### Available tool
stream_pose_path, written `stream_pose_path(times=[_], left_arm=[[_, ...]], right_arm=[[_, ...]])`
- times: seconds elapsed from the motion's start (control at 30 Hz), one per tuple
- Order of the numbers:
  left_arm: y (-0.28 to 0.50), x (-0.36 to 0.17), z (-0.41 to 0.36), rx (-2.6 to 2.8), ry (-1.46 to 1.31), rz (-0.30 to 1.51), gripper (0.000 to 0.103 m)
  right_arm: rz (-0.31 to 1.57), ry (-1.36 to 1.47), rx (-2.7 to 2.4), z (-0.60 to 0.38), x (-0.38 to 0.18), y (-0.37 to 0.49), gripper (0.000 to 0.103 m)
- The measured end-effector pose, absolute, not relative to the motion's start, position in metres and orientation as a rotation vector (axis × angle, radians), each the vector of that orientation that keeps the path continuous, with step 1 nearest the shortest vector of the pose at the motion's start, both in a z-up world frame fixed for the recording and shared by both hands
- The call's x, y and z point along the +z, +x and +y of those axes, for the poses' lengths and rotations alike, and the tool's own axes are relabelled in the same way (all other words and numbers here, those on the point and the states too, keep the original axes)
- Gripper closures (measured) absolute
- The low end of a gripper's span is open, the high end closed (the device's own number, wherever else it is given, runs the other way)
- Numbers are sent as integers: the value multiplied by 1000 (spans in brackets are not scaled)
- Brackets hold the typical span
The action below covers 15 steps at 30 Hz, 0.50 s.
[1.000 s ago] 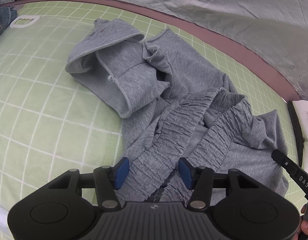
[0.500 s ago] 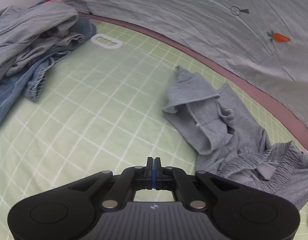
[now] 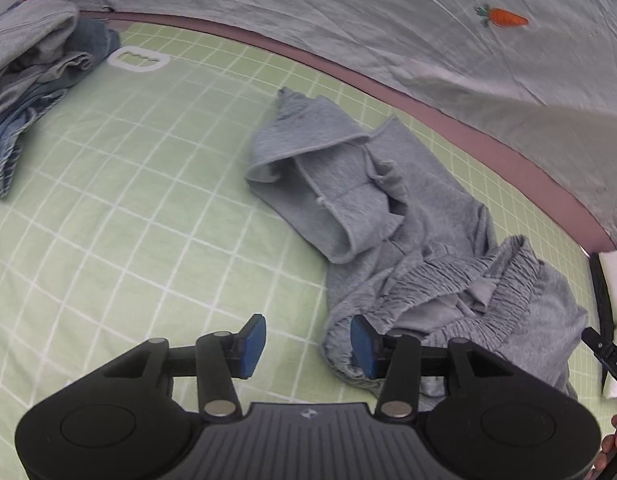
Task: Fold clothes
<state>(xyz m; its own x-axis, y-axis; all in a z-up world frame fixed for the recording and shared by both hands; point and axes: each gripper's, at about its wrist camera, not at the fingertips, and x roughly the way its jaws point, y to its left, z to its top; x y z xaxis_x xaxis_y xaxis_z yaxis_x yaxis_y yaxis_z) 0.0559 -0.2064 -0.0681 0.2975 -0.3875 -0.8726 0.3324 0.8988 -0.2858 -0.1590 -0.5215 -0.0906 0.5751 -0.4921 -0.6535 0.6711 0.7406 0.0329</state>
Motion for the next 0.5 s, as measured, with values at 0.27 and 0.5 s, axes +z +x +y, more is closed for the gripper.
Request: stream_pose_path(times=[0.27, 0.5], left_arm=[[46, -66, -250, -637, 83, 1160, 35], [42, -87, -259, -697, 187, 1213, 34]], right_arm=[[714, 337, -743, -528, -104, -186, 49], [778, 386, -786, -532, -124, -208, 47]])
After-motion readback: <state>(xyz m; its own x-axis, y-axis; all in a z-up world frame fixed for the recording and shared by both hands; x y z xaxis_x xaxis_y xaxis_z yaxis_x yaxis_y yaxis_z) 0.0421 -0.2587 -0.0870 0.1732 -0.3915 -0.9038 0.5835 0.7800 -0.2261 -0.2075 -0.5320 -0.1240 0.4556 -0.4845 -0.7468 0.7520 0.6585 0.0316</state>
